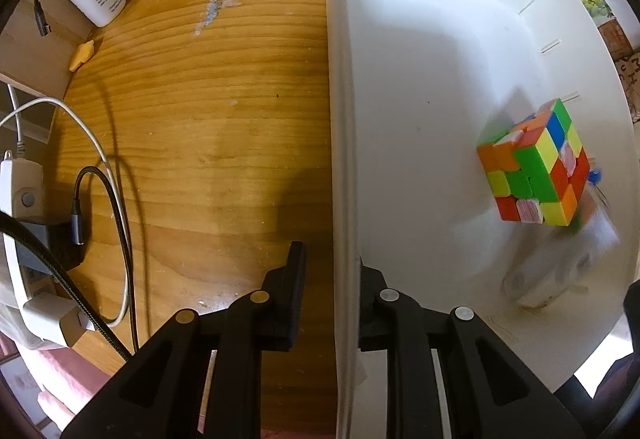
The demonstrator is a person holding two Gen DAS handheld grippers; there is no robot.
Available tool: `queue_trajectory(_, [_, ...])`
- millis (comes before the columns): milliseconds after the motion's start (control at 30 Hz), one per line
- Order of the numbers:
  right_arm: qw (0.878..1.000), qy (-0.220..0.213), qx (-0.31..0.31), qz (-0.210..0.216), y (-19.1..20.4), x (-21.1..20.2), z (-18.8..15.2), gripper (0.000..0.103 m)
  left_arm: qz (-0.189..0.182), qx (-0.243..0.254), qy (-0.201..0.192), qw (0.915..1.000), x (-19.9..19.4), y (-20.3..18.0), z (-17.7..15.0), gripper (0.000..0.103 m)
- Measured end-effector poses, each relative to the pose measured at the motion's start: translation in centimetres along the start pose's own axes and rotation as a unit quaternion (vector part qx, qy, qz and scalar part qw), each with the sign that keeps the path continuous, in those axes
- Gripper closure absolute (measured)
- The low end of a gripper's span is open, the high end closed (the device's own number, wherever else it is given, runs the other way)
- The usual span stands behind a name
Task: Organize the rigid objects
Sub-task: 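Carry the white toy box with the right tool and release it in the tray, then reach the right tool to the pink hair rollers and grasp them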
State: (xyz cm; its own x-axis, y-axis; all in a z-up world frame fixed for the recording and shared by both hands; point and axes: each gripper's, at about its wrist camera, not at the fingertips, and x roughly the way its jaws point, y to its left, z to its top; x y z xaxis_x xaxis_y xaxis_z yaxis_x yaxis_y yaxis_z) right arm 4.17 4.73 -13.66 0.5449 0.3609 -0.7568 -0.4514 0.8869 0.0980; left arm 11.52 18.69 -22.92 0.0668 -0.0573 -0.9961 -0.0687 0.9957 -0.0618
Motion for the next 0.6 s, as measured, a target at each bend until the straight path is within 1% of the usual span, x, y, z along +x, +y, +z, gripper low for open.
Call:
queue_trajectory(133, [1.0, -0.018, 0.015, -0.011, -0.7, -0.7, -0.1, 0.044, 0.002, -0.008, 0.0, 1.0, -0.2, 0.1, 0.1, 0.081])
queue_trajectory(167, [0.999, -0.024, 0.017, -0.014, -0.9, -1.0, -0.1, 0.043, 0.003, -0.01, 0.0, 0.9999, -0.1, 0.0, 0.0, 0.081])
queue_trajectory(200, [0.999, -0.031, 0.021, -0.018, -1.1, -1.3, -0.1, 0.038, 0.004, -0.013, 0.0, 0.9999, -0.1, 0.1, -0.1, 0.081])
queue_trajectory(267, [0.998, -0.046, 0.029, -0.025, -1.6, -2.0, -0.1, 0.033, 0.003, -0.021, 0.0, 0.9998, -0.2, 0.4, -0.1, 0.081])
queue_trajectory(400, [0.996, -0.066, 0.048, -0.041, -3.0, -3.1, -0.2, 0.032, 0.001, -0.034, 0.002, 0.9994, 0.1, 0.7, -0.4, 0.081])
queue_trajectory(433, [0.995, -0.069, 0.052, -0.043, -3.3, -3.3, -0.2, 0.031, 0.001, -0.037, 0.002, 0.9993, 0.2, 0.8, -0.4, 0.081])
queue_trajectory(500, [0.994, -0.076, 0.066, -0.051, -4.2, -3.7, -0.2, 0.026, 0.003, -0.041, 0.003, 0.9991, 0.6, 1.1, -0.6, 0.081])
queue_trajectory(600, [0.991, -0.085, 0.085, -0.063, -5.6, -4.3, -0.3, 0.025, 0.006, -0.049, 0.004, 0.9988, 0.7, 1.2, -0.5, 0.081])
